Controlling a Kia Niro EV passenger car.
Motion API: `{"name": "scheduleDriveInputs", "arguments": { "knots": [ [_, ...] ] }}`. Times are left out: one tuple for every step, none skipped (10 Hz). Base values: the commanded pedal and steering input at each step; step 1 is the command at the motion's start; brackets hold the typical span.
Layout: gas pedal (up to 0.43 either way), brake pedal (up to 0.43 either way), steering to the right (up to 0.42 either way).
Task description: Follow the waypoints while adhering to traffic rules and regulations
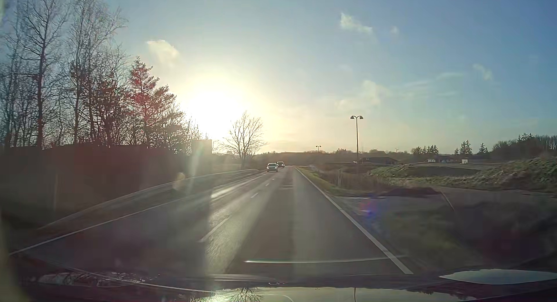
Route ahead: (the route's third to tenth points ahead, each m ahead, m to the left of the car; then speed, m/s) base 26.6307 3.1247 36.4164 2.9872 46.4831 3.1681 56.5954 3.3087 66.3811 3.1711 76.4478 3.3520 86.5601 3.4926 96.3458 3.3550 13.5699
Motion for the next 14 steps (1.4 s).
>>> {"name": "scheduleDriveInputs", "arguments": {
  "knots": [
    [0.150,0.000,0.000],
    [0.150,0.000,0.000],
    [0.150,0.000,0.000],
    [0.150,0.000,0.000],
    [0.150,0.000,0.000],
    [0.150,0.000,0.000],
    [0.150,0.000,0.001],
    [0.150,0.000,0.002],
    [0.150,0.000,0.003],
    [0.157,0.000,0.003],
    [0.157,0.000,0.003],
    [0.157,0.000,0.003],
    [0.157,0.000,0.003],
    [0.157,0.000,0.003]
  ]
}}
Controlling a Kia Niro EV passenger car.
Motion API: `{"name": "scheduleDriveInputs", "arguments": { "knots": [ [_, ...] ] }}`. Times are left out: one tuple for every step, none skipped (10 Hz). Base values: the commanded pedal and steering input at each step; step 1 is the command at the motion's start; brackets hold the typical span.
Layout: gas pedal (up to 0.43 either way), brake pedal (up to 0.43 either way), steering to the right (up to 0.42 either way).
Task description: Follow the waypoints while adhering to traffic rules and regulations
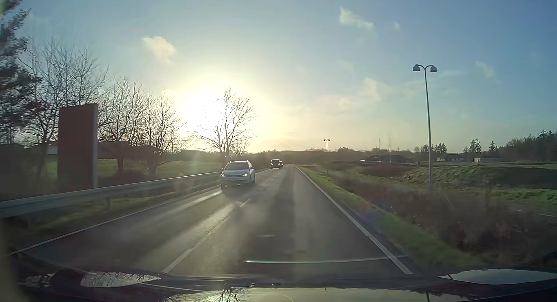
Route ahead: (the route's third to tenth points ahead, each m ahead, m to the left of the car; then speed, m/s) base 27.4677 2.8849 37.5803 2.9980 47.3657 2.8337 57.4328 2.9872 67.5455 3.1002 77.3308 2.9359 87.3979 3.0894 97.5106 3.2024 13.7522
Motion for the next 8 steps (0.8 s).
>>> {"name": "scheduleDriveInputs", "arguments": {
  "knots": [
    [0.157,0.000,0.003],
    [0.157,0.000,0.002],
    [0.157,0.000,0.001],
    [0.157,0.000,0.001],
    [0.157,0.000,0.001],
    [0.157,0.000,0.001],
    [0.157,0.000,0.001],
    [0.157,0.000,0.001]
  ]
}}
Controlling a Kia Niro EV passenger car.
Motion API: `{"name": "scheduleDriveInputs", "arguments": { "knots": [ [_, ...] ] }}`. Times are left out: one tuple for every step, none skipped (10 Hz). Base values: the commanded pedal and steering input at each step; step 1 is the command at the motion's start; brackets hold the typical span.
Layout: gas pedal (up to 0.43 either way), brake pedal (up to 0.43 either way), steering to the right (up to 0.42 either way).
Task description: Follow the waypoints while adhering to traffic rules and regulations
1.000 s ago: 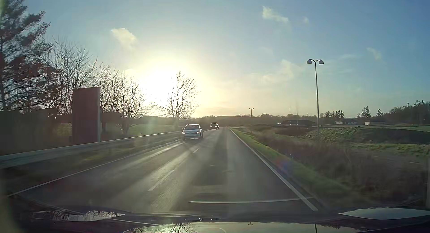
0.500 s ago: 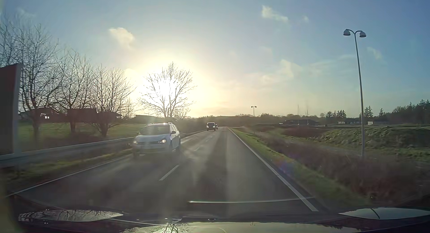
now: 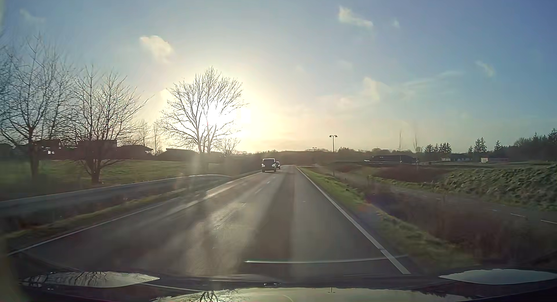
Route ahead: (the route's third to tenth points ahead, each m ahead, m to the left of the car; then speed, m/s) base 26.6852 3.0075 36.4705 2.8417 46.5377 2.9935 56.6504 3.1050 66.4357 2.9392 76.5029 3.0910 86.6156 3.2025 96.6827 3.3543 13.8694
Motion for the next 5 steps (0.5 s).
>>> {"name": "scheduleDriveInputs", "arguments": {
  "knots": [
    [0.157,0.000,0.001],
    [0.157,0.000,0.001],
    [0.157,0.000,0.001],
    [0.157,0.000,0.001],
    [0.157,0.000,0.001]
  ]
}}
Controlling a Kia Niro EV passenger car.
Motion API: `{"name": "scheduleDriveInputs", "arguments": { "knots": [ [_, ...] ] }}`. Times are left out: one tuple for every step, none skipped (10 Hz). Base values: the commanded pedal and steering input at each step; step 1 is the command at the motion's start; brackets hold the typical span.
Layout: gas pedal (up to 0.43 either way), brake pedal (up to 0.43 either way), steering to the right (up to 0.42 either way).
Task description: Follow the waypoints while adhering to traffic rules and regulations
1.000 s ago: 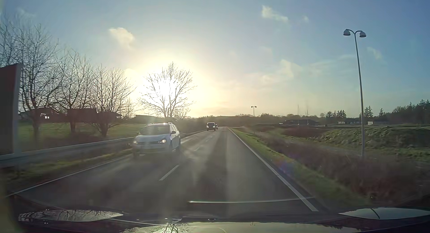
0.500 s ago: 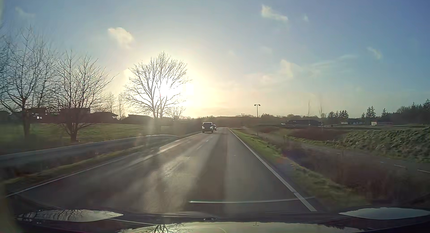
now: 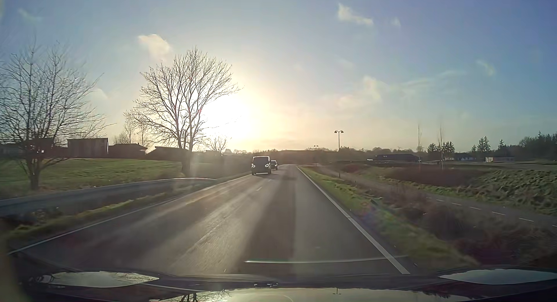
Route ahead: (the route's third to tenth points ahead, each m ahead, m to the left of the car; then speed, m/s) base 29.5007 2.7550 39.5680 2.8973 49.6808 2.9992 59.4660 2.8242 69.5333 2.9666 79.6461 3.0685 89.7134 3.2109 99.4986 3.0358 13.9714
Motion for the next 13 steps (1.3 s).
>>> {"name": "scheduleDriveInputs", "arguments": {
  "knots": [
    [0.157,0.000,0.001],
    [0.157,0.000,0.001],
    [0.150,0.000,0.000],
    [0.138,0.000,-0.002],
    [0.138,0.000,-0.002],
    [0.138,0.000,-0.002],
    [0.138,0.000,-0.002],
    [0.138,0.000,-0.002],
    [0.138,0.000,-0.002],
    [0.138,0.000,-0.001],
    [0.138,0.000,-0.001],
    [0.138,0.000,-0.001],
    [0.138,0.000,-0.001]
  ]
}}
